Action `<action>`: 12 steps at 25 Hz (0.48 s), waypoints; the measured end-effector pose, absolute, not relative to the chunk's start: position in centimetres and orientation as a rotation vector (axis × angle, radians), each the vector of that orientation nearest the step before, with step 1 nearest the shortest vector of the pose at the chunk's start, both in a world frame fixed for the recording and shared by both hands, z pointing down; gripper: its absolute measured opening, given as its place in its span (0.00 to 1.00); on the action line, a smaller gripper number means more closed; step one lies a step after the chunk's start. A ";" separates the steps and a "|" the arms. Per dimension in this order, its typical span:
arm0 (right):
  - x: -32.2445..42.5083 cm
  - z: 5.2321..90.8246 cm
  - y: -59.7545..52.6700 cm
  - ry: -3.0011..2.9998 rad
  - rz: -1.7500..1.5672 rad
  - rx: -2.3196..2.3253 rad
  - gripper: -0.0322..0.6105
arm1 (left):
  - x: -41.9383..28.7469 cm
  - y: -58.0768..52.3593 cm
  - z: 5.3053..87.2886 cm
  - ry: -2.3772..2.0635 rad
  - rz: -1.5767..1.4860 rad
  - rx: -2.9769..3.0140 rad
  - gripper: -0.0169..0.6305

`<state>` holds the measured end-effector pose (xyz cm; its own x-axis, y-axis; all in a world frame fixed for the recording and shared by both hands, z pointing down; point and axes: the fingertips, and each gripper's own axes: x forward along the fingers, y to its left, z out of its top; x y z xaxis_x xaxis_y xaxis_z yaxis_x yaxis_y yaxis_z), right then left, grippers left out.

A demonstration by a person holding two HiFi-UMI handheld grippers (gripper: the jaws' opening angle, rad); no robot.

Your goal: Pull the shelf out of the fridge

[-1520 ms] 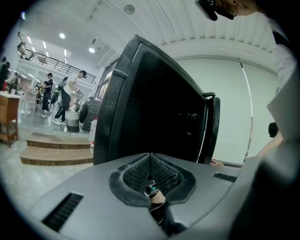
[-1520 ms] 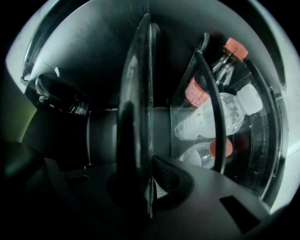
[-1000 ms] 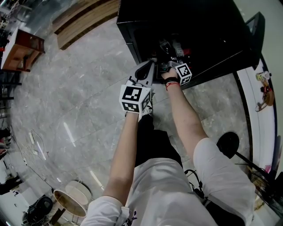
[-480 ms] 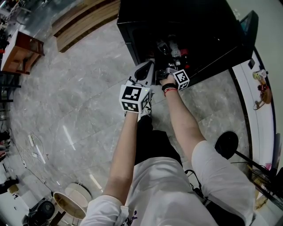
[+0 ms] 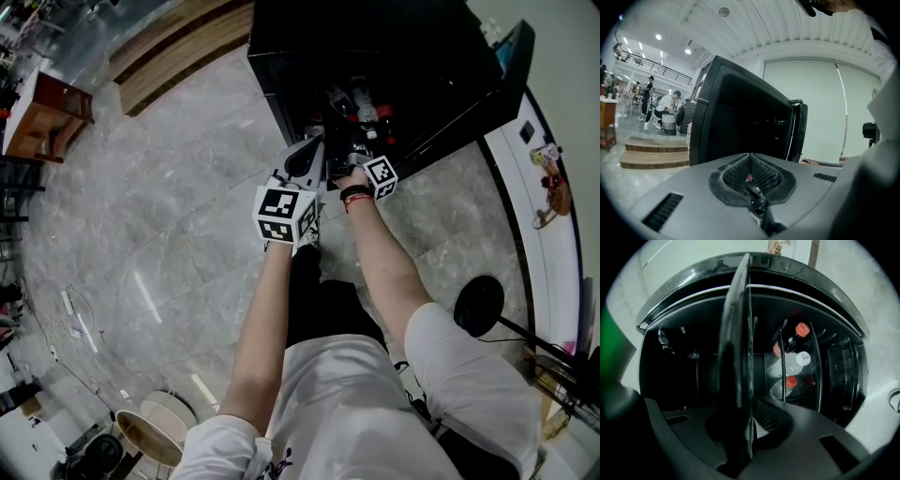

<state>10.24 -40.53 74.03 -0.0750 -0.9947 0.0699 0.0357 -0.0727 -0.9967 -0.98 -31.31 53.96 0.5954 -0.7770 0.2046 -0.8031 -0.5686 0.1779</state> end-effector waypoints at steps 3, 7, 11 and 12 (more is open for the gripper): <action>10.2 73.8 -40.5 1.193 -1.345 -1.207 0.09 | -1.1 -31.2 53.9 -1.302 0.154 2.566 0.06; 10.3 73.7 -40.1 1.187 -1.352 -1.213 0.09 | -1.3 -31.3 54.0 -1.307 0.149 2.550 0.06; 10.3 73.3 -39.3 1.169 -1.375 -1.236 0.09 | -1.0 -30.7 53.9 -1.295 0.147 2.536 0.06; 10.3 73.1 -39.2 1.162 -1.383 -1.243 0.09 | -0.9 -30.5 53.8 -1.292 0.146 2.531 0.06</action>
<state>10.31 -39.15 73.11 -0.0743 -0.9880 0.1353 0.0369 -0.1383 -0.9897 -0.91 -30.54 53.83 0.5917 -0.7750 0.2219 -0.8050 -0.5533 0.2142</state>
